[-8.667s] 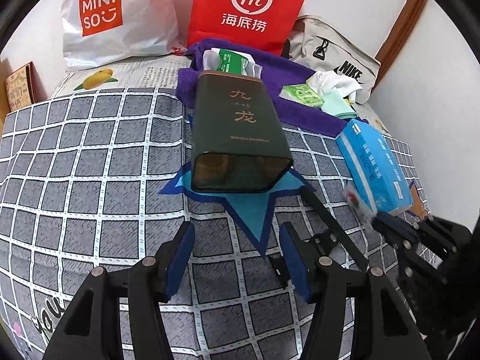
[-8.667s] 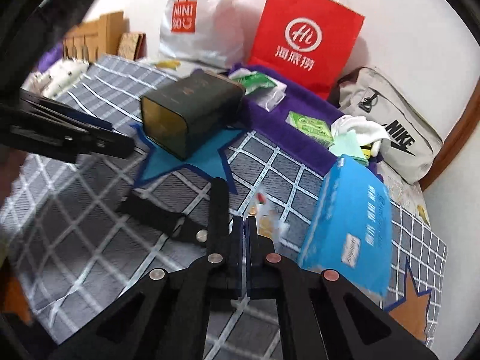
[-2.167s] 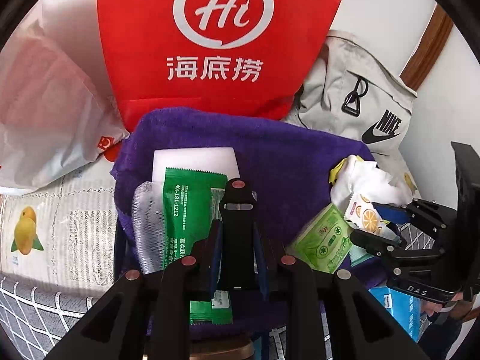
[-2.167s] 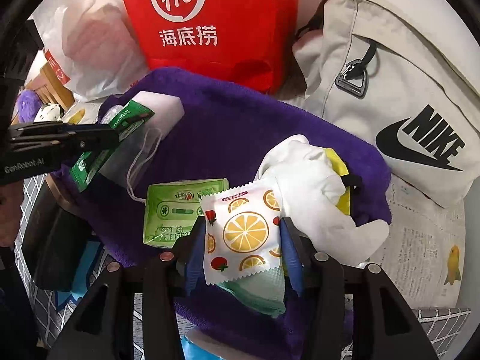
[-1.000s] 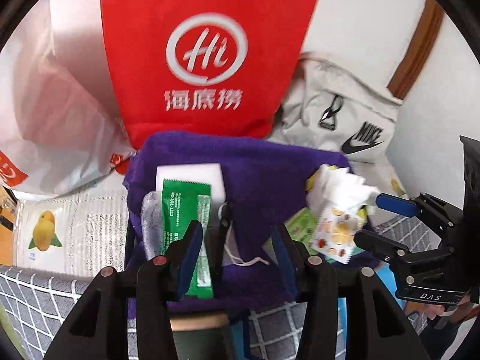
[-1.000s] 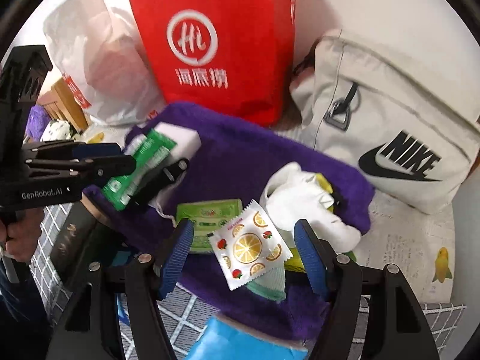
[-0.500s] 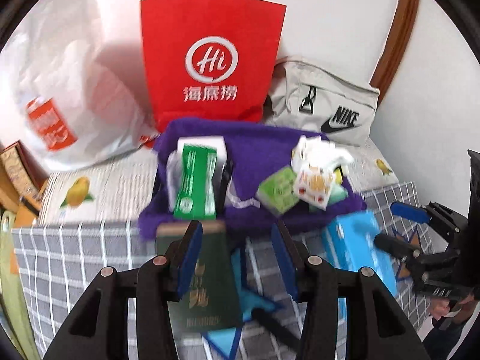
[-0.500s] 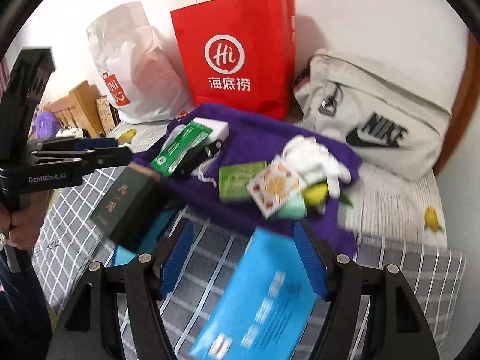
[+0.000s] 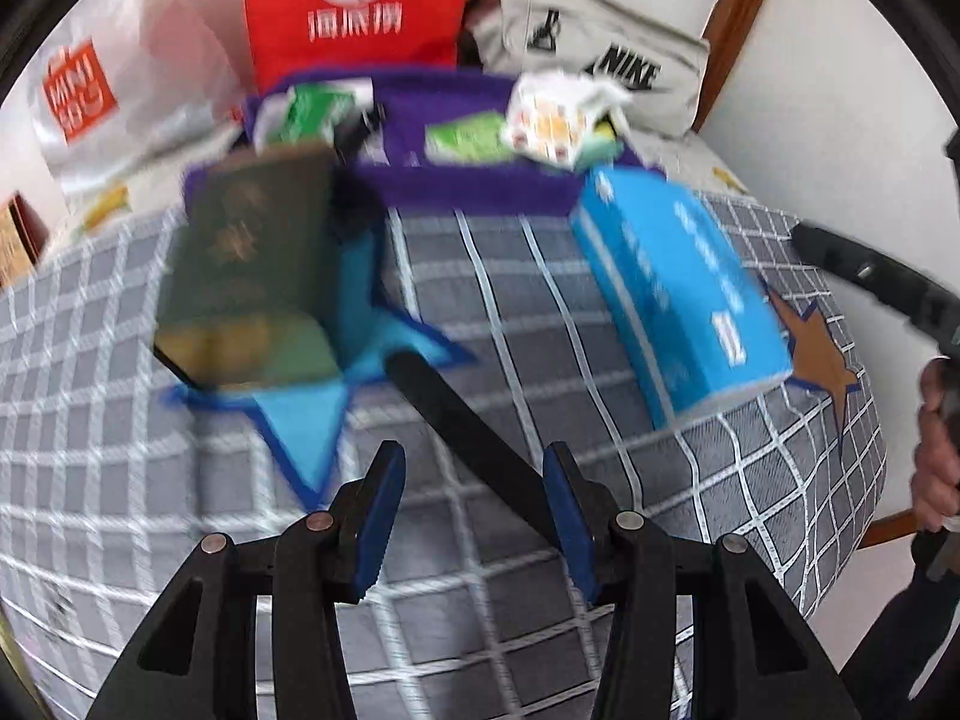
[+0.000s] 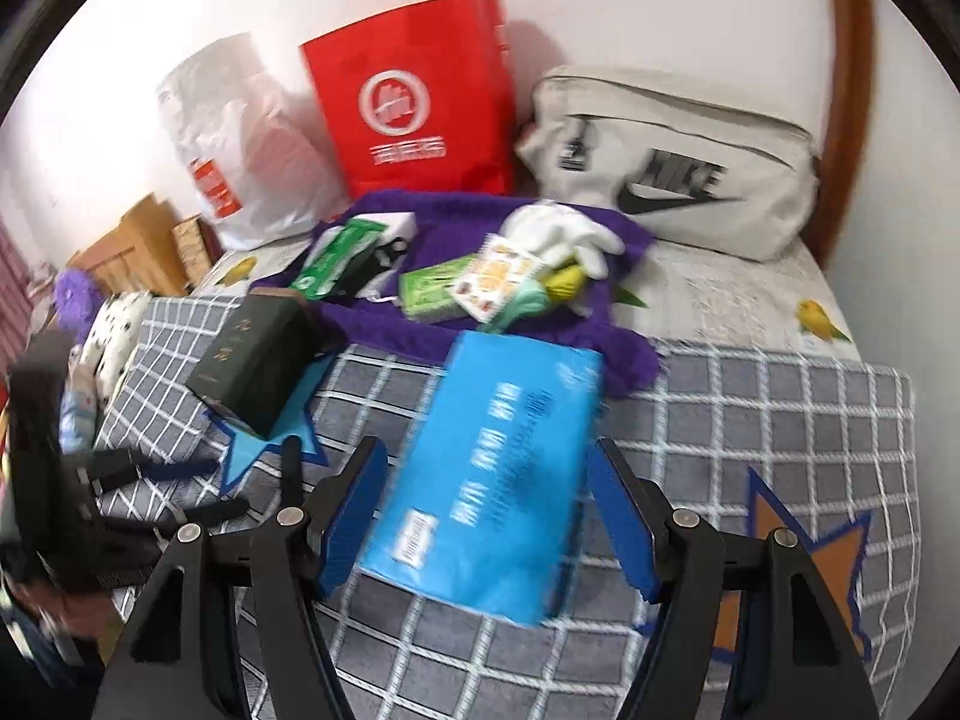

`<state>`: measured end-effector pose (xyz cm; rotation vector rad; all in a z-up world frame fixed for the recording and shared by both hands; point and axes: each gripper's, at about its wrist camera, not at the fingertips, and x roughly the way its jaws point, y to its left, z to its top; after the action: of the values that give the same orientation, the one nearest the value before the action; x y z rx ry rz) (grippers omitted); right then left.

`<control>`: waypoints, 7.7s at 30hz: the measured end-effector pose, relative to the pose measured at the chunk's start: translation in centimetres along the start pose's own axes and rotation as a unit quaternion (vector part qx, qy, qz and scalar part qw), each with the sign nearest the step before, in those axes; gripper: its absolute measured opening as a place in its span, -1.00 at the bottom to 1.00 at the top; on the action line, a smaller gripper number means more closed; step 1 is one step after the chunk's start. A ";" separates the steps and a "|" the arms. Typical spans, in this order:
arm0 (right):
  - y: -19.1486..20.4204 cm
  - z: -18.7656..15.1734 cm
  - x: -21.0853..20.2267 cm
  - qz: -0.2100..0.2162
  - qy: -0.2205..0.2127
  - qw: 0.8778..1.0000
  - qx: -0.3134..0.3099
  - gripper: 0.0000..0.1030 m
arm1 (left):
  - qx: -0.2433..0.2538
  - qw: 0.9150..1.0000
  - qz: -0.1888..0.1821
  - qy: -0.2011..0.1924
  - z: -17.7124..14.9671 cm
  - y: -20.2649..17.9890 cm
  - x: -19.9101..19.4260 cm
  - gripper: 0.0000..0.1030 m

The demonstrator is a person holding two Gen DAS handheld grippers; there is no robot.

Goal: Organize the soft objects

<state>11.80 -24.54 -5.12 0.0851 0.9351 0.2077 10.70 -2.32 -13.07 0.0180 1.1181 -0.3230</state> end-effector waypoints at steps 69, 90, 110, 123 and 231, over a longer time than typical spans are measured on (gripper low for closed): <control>-0.8 9.0 7.5 0.029 0.007 0.999 -0.022 0.34 | 0.034 0.995 0.005 -0.096 18.5 4.0 0.8 -0.62; -0.9 10.0 11.8 0.034 -0.011 0.999 -0.006 0.27 | -0.008 0.999 0.007 -0.041 22.2 8.0 8.2 -0.61; -0.5 9.9 12.5 0.024 0.004 1.000 -0.011 0.27 | -0.019 0.997 0.052 -0.053 21.9 7.2 6.3 0.21; 0.6 8.8 8.2 -0.010 -0.011 1.000 -0.005 0.28 | 0.046 0.989 0.108 -0.094 20.3 4.1 0.7 0.48; 8.4 -3.3 -7.0 -0.037 -0.054 0.998 0.001 0.92 | -0.016 0.984 0.094 -0.150 -1.9 -1.4 -13.5 0.52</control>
<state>3.90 -17.95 -0.19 0.0633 0.8290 0.1327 3.31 0.04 -1.77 0.0450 0.8143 -0.1335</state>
